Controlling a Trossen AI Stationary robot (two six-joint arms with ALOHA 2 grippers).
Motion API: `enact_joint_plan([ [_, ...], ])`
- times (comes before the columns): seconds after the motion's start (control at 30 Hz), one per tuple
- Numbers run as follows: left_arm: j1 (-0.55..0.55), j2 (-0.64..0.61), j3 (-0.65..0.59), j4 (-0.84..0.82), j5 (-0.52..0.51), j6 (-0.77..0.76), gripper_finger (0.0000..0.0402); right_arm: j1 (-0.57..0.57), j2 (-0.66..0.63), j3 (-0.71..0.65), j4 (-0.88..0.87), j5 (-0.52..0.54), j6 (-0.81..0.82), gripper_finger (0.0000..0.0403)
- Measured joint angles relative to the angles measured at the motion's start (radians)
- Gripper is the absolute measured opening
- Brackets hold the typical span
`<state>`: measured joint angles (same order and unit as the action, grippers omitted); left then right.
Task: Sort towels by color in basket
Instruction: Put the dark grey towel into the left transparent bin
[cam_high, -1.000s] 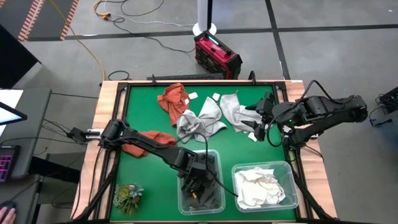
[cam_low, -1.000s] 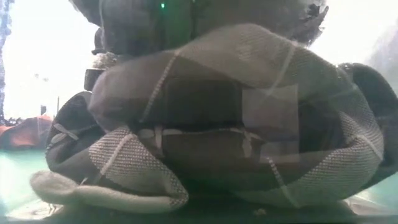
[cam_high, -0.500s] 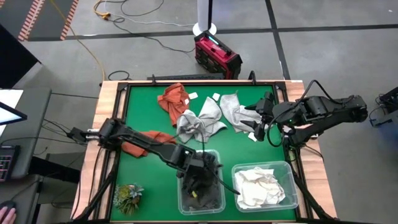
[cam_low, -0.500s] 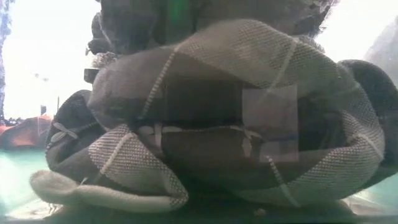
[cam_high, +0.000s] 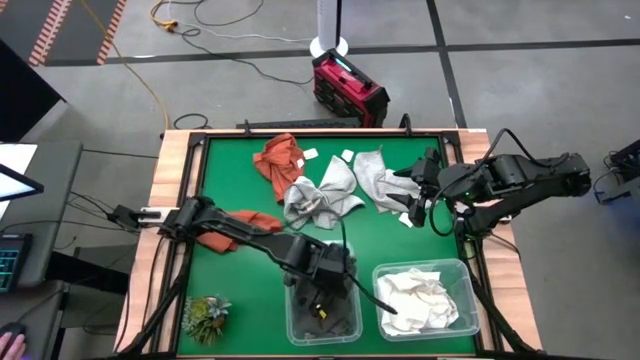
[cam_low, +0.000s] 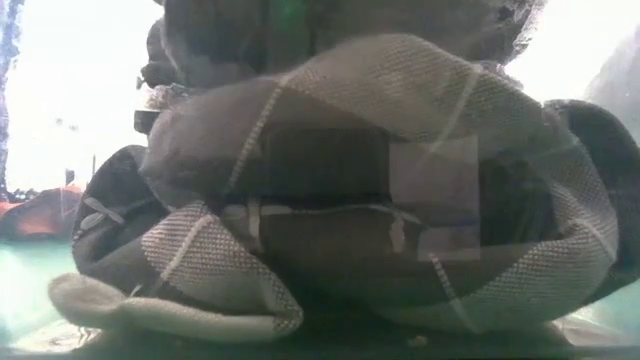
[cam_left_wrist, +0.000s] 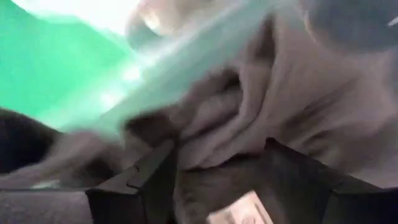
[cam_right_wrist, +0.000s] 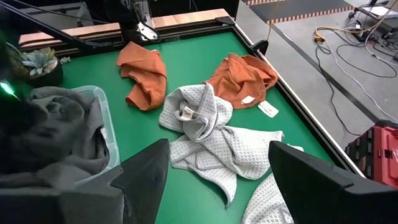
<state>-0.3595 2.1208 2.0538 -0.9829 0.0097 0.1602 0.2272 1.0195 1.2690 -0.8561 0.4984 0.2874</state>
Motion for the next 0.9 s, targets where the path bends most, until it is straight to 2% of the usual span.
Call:
enact_joint_plan([
  [0.13, -0.008, 0.0, 0.04, -0.039, -0.044, 0.012, 0.0224, 0.0, 0.0, 0.0, 0.0, 0.0, 0.0, 0.0306],
  [0.43, -0.003, 0.103, -0.111, 0.032, 0.0, -0.001, 0.0224, 0.0, 0.0, 0.0, -0.003, 0.0, 0.0, 0.0306],
  [0.57, -0.002, 0.117, -0.113, 0.041, 0.016, 0.0, 0.0224, 0.0, 0.0, 0.0, -0.002, 0.0, 0.001, 0.0306],
  [0.9, -0.01, -0.016, -0.012, -0.098, 0.002, 0.074, 0.0224, 0.0, 0.0, 0.0, 0.0, 0.0, 0.001, 0.0306],
])
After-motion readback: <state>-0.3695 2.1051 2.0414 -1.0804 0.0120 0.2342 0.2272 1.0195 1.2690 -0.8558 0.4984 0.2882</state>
